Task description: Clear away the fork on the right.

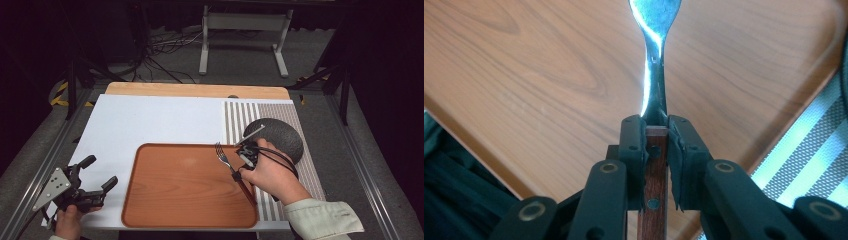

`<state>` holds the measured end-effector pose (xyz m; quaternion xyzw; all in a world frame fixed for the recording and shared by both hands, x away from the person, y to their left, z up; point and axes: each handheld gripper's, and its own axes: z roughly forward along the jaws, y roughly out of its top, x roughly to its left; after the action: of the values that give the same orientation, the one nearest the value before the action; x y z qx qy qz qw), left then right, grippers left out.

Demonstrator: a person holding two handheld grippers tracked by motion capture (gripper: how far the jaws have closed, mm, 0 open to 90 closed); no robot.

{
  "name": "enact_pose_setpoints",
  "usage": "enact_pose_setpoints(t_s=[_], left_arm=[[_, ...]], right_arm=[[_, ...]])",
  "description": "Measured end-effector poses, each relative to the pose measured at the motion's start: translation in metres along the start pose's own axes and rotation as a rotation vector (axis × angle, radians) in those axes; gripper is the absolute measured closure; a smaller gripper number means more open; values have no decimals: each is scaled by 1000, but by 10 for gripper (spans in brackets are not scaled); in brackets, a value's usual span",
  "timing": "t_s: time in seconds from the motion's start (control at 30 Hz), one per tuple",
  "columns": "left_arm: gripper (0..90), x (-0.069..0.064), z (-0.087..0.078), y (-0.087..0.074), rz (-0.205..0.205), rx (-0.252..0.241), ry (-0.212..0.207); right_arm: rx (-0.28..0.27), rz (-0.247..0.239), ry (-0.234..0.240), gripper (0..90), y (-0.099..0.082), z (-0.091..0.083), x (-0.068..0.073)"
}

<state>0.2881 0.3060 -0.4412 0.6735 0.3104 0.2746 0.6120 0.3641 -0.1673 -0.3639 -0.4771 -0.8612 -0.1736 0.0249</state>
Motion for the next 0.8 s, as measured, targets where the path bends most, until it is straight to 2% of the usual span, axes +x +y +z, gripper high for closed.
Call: enact_pose_setpoints(t_s=[0.43, 0.8], left_arm=[[17, -1, 1, 0, 0, -4, -2], [17, 0, 1, 0, 0, -6, -1]], right_arm=[[57, 58, -14, 783, 1, 23, 1], [90, 76, -30, 783, 3, 39, 2]])
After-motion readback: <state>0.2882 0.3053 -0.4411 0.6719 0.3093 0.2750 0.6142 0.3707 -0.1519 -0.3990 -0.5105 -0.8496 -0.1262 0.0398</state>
